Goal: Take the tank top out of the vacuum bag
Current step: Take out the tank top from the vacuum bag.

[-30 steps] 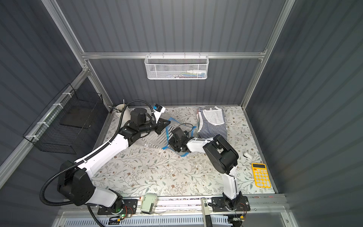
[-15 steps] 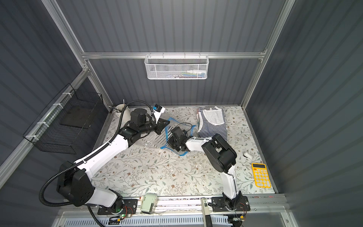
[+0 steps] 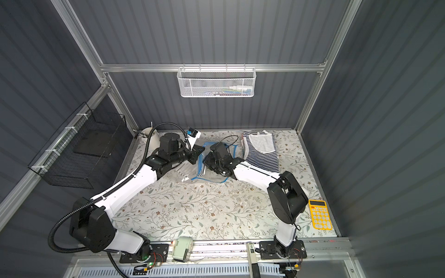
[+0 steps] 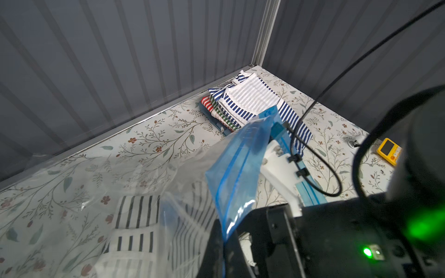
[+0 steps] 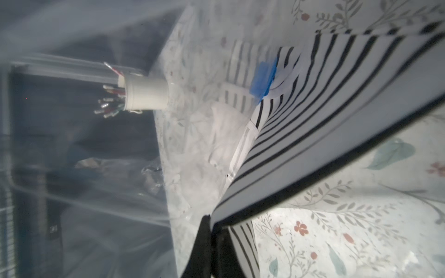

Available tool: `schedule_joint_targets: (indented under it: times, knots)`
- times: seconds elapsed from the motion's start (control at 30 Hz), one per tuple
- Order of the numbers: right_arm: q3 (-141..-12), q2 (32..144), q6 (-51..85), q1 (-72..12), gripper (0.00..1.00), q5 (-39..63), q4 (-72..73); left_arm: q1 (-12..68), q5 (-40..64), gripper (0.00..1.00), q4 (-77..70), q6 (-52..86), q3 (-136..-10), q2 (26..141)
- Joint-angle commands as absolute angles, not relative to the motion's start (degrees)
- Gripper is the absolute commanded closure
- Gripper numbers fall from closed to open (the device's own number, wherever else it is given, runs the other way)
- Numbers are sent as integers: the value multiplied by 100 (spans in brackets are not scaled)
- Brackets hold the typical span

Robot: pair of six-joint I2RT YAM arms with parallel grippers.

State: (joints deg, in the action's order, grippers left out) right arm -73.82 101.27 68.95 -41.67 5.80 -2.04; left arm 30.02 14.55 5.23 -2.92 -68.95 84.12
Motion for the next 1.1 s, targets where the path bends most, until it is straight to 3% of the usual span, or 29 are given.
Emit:
schedule_joint_targets:
  times: [0.0, 0.37, 0.87, 1.0, 1.07]
  knots:
    - [-7409, 9709, 6716, -4208, 100, 491, -203, 3015, 1334, 100, 675, -467, -6961, 8478]
    - [-6944, 8680, 6617, -4136, 100, 353, -663, 3015, 1364, 100, 703, -457, -6998, 8543]
    - [-4369, 5980, 7010, -4071, 100, -100, -1045, 3015, 1419, 100, 660, -384, -7008, 8611]
    - [-4172, 5862, 7026, -4069, 95, -83, -958, 3015, 1484, 100, 666, -332, -7036, 8645]
    - [-4136, 5915, 7020, -4070, 83, 49, -794, 3007, 1514, 100, 657, -323, -7032, 8617]
